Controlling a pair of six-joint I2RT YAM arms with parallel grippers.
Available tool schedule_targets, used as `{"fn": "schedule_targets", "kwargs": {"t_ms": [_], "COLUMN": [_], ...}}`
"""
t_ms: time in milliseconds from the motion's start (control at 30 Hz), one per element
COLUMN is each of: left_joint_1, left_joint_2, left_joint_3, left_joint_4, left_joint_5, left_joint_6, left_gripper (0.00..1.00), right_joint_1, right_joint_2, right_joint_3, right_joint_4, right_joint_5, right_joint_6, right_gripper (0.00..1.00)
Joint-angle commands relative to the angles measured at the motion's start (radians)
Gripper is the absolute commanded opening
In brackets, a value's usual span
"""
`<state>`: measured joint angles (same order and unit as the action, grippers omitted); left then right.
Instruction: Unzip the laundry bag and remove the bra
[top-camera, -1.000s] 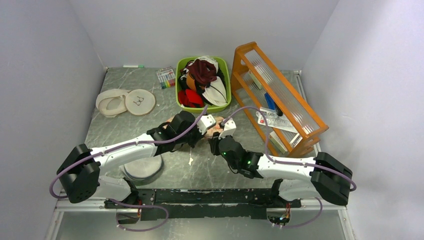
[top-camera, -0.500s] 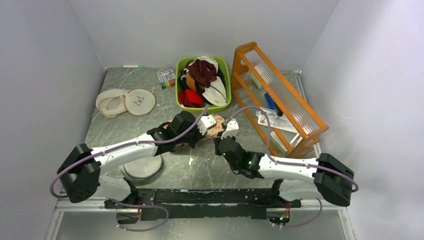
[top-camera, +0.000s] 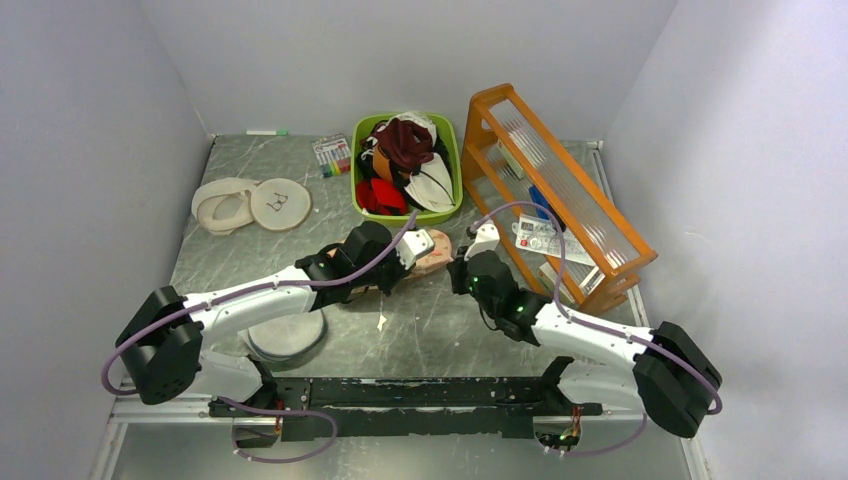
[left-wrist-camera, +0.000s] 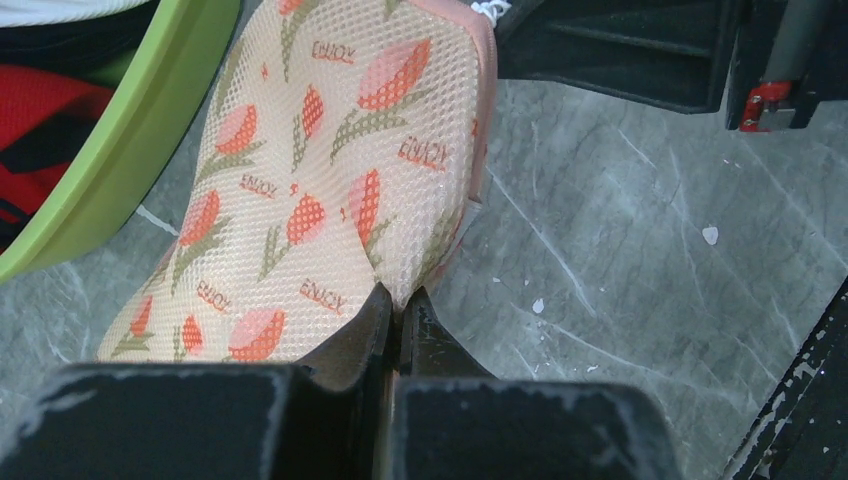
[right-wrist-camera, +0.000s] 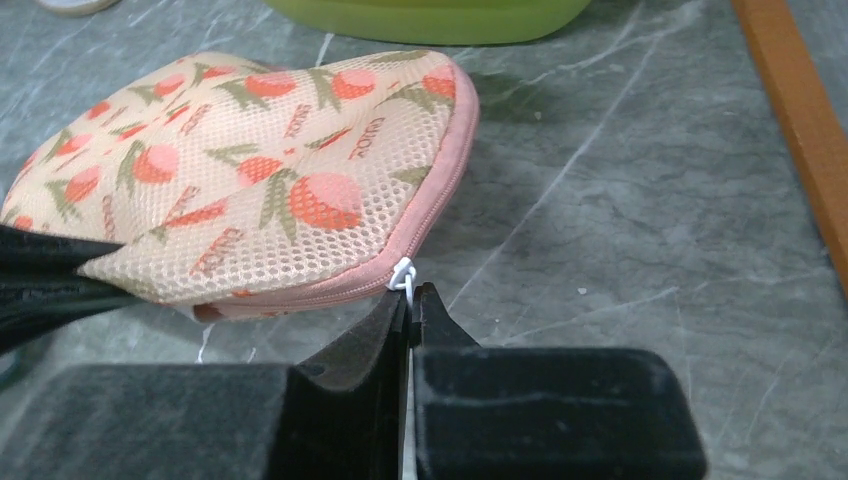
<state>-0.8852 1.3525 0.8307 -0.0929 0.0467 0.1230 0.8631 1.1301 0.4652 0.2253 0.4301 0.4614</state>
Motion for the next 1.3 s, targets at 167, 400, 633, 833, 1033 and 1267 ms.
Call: {"fn": "schedule_targets", "kwargs": {"t_ms": [167, 400, 633, 833, 1033, 1267], "left_joint_1": [0.007, 0.007, 0.007, 0.006, 0.007, 0.008], "left_joint_2": [-0.025, -0.090, -0.066, -0.034, -0.027, -0.012], "left_joint_3": [0.030, 0.001, 0.013, 0.028, 0.031, 0.041], "left_joint_4": [0.014, 0.067, 0.059, 0.040, 0.029, 0.011], "left_joint_5": [0.070, 0.208, 0.223, 0.173, 0.155, 0.159], "left_joint_6": [0.009, 0.005, -0.003, -0.003, 0.006, 0.016], "left_gripper": [0.41, 0.92, 0.85, 0.75, 0.62, 0.46], "right_joint_1": [-0.080, -0.066, -0.005, 0.032, 0.037, 0.038], "right_joint_2": [-0.062, -0.063, -0.049, -0.035, -0.033, -0.033], "right_joint_3": [-0.038, -0.037, -0.018, -0.001, -0.001, 0.010], "right_joint_4": [0.059, 0.086, 0.100, 0.102, 0.103, 0.080], "right_joint_5": [-0.313, -0.413, -0.414, -0.399, -0.389, -0.345], "right_joint_6": [-0.100, -0.067, -0.043, -0.041, -0.033, -0.032], "right_gripper": [0.00, 0.00, 0.00, 0.00, 0.00, 0.00]}}
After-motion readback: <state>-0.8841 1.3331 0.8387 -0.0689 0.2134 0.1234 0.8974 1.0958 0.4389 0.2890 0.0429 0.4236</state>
